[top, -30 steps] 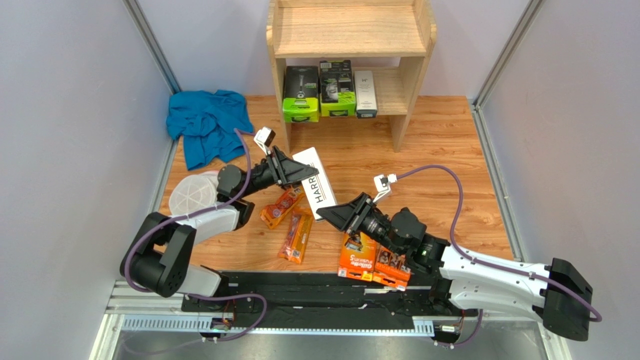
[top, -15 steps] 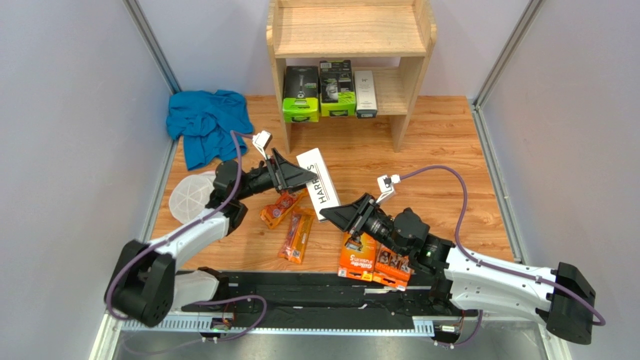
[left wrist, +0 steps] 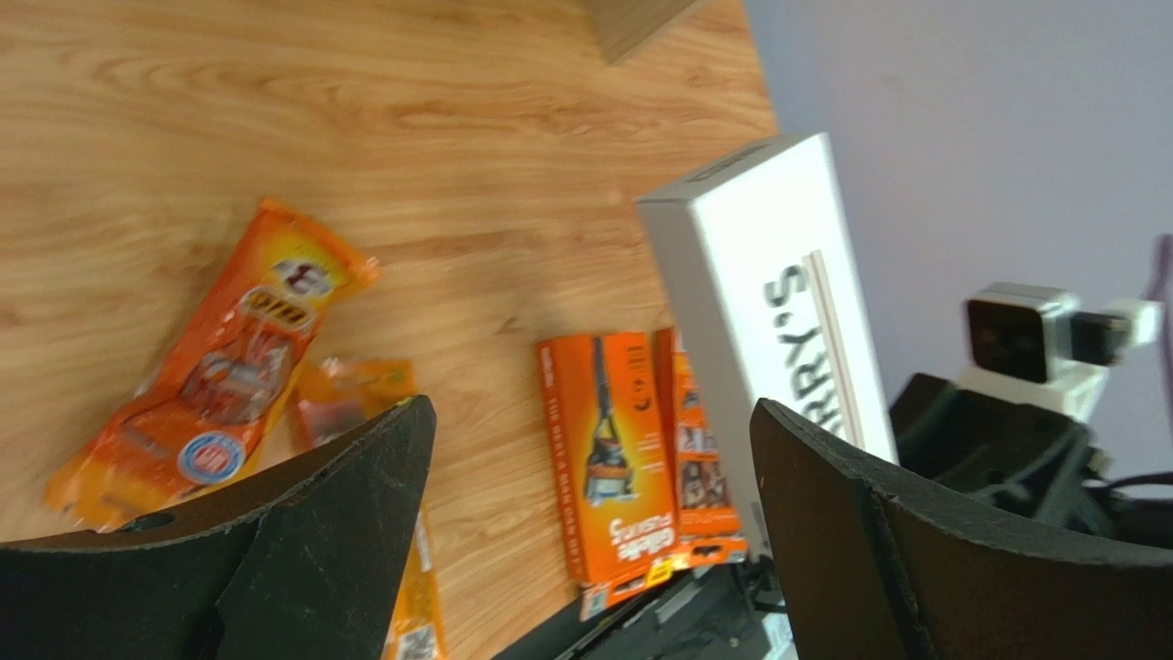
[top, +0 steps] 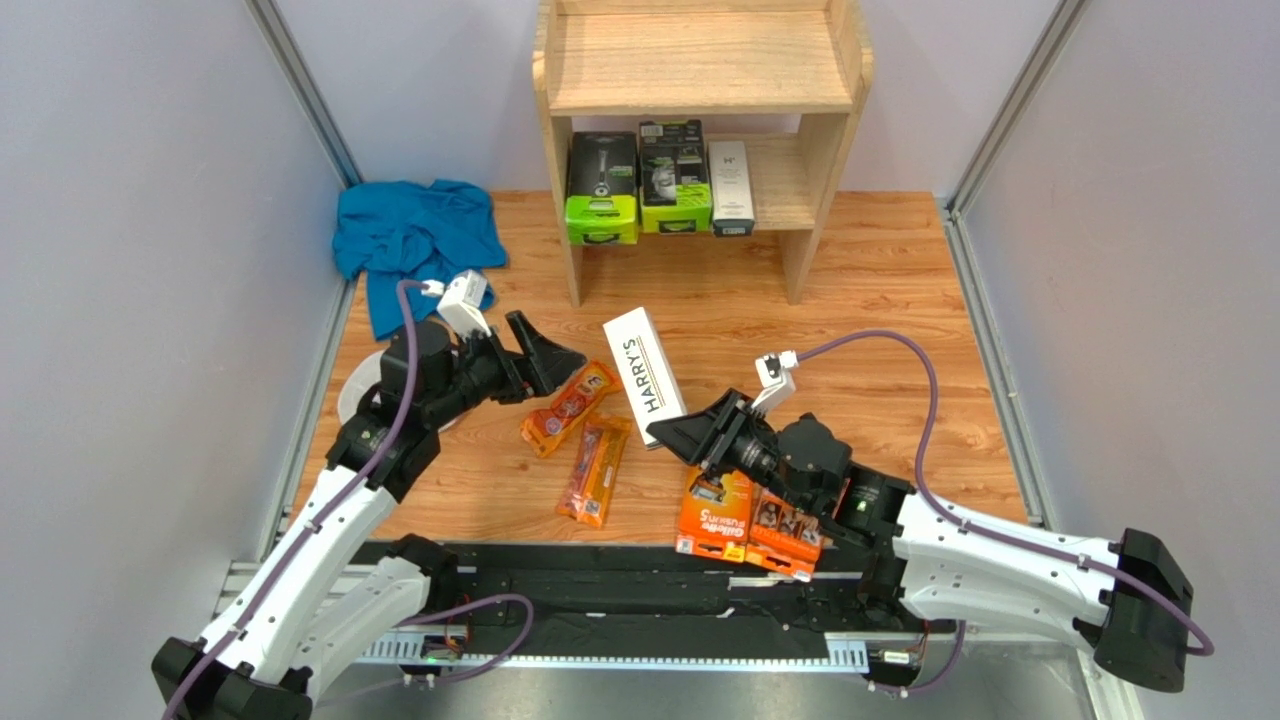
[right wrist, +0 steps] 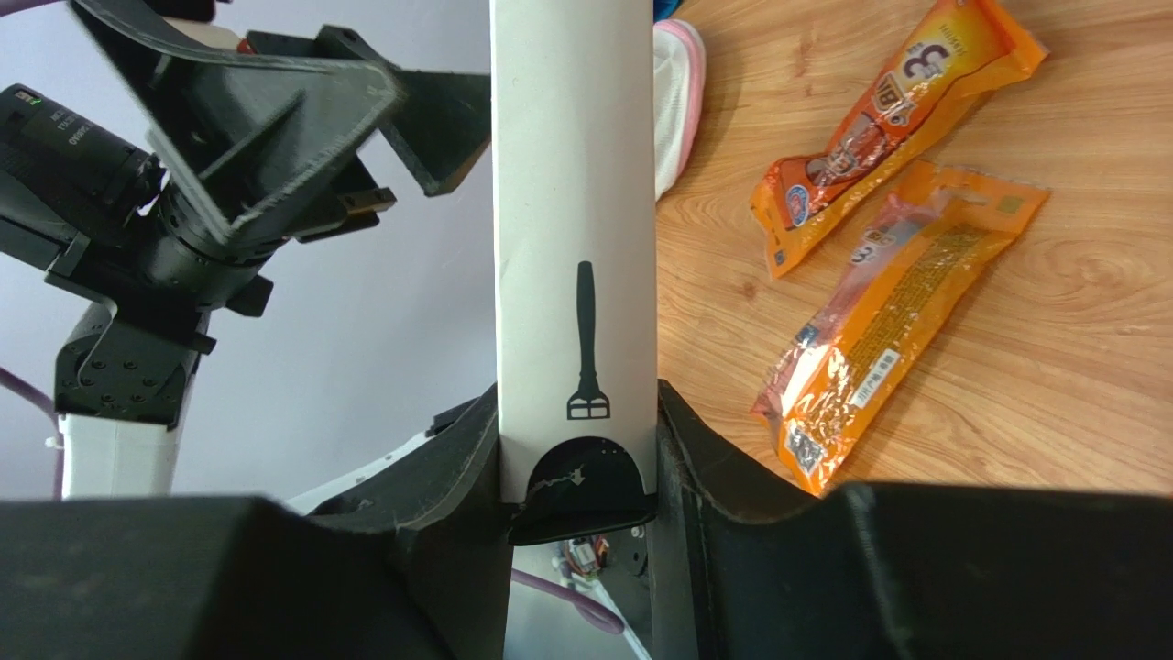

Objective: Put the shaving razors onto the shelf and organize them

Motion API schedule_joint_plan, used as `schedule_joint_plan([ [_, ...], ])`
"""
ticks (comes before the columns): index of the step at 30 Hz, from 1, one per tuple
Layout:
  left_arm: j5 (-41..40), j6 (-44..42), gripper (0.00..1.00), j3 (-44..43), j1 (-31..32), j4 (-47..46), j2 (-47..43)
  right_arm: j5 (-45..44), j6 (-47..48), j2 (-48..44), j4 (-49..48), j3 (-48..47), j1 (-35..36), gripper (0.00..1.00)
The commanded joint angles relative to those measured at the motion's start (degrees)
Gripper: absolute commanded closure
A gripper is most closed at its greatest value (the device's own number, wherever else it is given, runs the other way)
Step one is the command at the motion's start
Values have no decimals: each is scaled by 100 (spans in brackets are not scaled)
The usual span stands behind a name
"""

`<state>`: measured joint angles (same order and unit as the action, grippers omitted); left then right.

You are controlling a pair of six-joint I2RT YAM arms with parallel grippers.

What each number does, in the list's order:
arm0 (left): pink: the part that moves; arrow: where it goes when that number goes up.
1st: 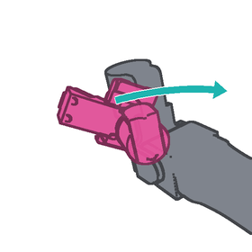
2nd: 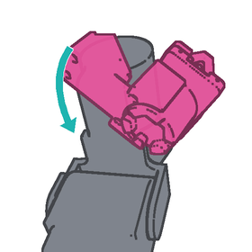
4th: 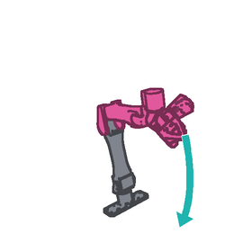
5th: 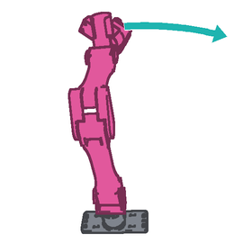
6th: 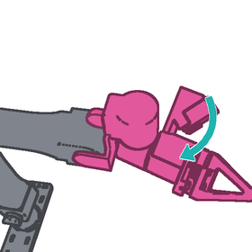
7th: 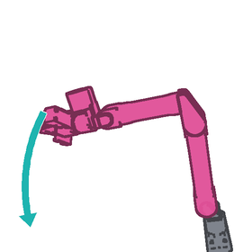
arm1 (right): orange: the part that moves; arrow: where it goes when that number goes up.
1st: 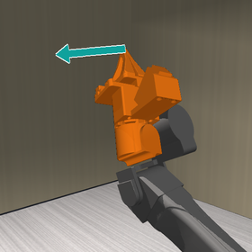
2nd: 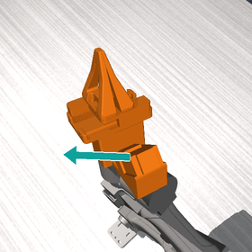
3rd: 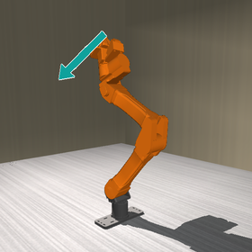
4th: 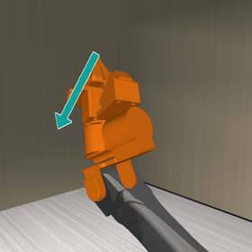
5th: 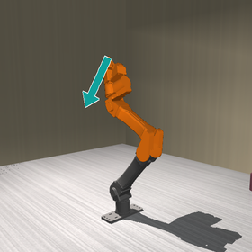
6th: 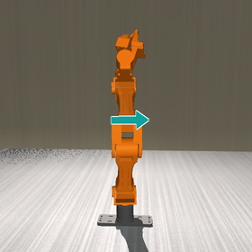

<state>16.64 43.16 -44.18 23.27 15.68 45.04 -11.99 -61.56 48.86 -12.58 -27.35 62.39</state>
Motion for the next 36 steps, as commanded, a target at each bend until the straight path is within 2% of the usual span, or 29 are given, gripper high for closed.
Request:
schedule_joint_plan([
  [1, -495, -404, 7, 147, 11, 849, -21, -251, 197, -272, 290, -384, -148, 91],
  [6, -539, -466, 7, 340, 11, 928, -135, 3, 224, -526, 791, -446, -578, 90],
  [9, -566, -501, 7, 419, 11, 972, -197, 407, 232, -571, 976, -543, -1148, 90],
  [18, -531, -484, 7, 709, 11, 954, -215, 1471, 733, -299, 1258, -1254, -2072, 90],
  [24, -522, -501, 8, 806, 11, 980, -267, 1963, 584, -140, 1390, -1553, -3090, 89],
  [30, -583, -536, 8, 903, 11, 963, -355, 2842, 496, 447, 1302, -2098, -4137, 89],
  [36, -548, -528, 8, 982, 11, 963, -364, 3387, 470, 1063, 1022, -2582, -4717, 89],
])
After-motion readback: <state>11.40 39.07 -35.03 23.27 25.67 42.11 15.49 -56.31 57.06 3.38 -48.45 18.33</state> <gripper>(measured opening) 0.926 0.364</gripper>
